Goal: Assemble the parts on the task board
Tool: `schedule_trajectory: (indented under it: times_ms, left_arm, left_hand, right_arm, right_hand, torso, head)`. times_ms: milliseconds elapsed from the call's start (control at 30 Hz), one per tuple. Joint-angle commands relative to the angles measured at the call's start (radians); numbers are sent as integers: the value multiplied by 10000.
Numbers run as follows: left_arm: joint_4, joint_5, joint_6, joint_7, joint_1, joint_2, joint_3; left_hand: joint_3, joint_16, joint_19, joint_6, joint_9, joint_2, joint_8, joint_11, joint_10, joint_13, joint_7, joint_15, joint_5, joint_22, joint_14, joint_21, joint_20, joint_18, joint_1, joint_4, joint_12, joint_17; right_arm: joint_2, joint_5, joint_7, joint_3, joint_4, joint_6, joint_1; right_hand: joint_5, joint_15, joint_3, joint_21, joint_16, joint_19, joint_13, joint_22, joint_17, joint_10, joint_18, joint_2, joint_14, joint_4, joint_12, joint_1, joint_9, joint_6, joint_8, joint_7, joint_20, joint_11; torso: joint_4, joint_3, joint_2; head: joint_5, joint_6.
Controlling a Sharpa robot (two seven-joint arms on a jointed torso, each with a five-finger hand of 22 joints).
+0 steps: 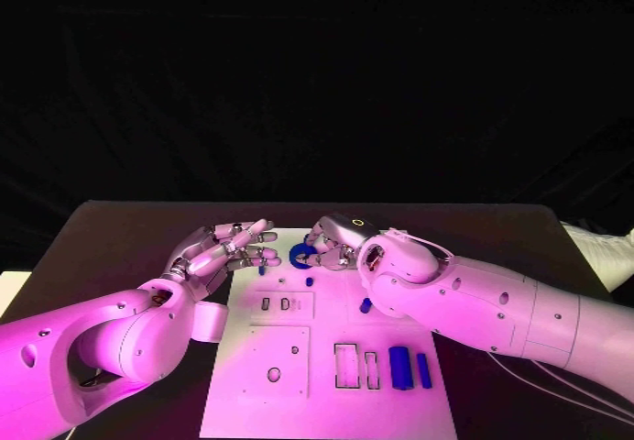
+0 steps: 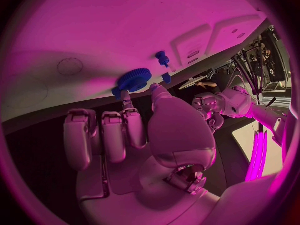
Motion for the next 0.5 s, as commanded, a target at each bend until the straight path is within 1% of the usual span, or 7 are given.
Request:
schedule_trajectory:
  times_ms: [33,100,167,233,333,367,500]
  left_arm:
    - [29,-32,156,51,9,-13,5]
    - [30,-32,155,51,9,-26,5]
    - [35,-32,157,51,9,-34,5]
    - [37,-28,162,52,9,-36,5]
    - [48,-12,171,51,8,-41,5]
    - [52,-9,173,53,8,-46,5]
    - [41,0,175,59,8,-56,5]
  left_hand:
    - [20,-68,1,-29,-16,75,-60,-8,-14,8,19,35,24,-9,16,47,46,186,1,-53,-63,17]
    - [20,-68,1,-29,-16,75,-60,-8,-14,8,19,35,24,-9,16,47,46,186,1,-53,-63,17]
    - [20,-68,1,-29,-16,75,-60,-8,-14,8,19,35,24,-9,16,47,46,186,1,-53,-63,17]
    - [20,-68,1,-29,-16,75,-60,-8,-14,8,19,35,24,-9,16,47,46,186,1,-53,-63,17]
    - [20,-68,1,-29,-16,75,-60,-8,-14,8,19,35,24,-9,16,47,46,186,1,-53,-63,17]
    - [20,-68,1,-29,-16,75,-60,-8,-14,8,19,35,24,-9,16,47,46,186,1,-53,-63,17]
    - [23,-74,1,-30,-17,78,-65,-6,-16,8,20,36,24,-10,15,47,47,186,5,-61,-68,25]
  right_arm:
    - [-98,457,936,15,56,-1694,-6]
    - [-249,1052,1774,17,137,-2170,-17]
    - [-459,1635,2389,41,321,-2266,-24]
    - [-773,2219,2798,115,623,-2181,-30]
    - [-1425,2946,3099,227,1098,-1762,-23]
    - [-1620,3116,3149,249,1189,-1606,-14]
    - [-2583,3865,3431,316,1383,-821,54]
  right_hand:
    - [51,33,15,39,38,263,1544,719,1641,235,-111,17,859,-96,17,151,-61,-138,-87,26,32,37]
    - [82,51,51,48,32,270,1495,743,1631,187,-117,78,855,-177,-59,328,-82,-232,-95,54,47,61]
    - [89,66,91,55,36,274,1477,762,1645,163,-120,153,856,-232,-90,455,-95,-283,-90,71,60,75]
    - [107,72,128,61,45,276,1480,777,1668,158,-123,200,860,-310,-92,588,-96,-285,-78,75,70,80]
    - [25,74,159,69,47,281,1491,796,1677,161,-125,217,861,-423,-84,737,-90,-251,-60,70,76,77]
    - [-92,72,164,73,46,283,1486,805,1677,156,-127,219,860,-467,-93,785,-86,-229,-53,67,77,75]
    - [-343,61,220,81,59,287,1494,824,1712,158,-130,169,867,-747,-90,1112,-72,-153,-40,51,70,57]
  torso:
    - [7,-3,-6]
    - [-2,-3,-13]
    - [-5,0,-13]
    - [-5,13,-6]
    - [-18,17,-26]
    - [-34,-3,-39]
    - [-163,2,-121]
  head:
    - [-17,33]
    - [-28,49]
    - [-52,75]
    - [-66,90]
    - [-104,100]
    - [-125,101]
    - [-126,85]
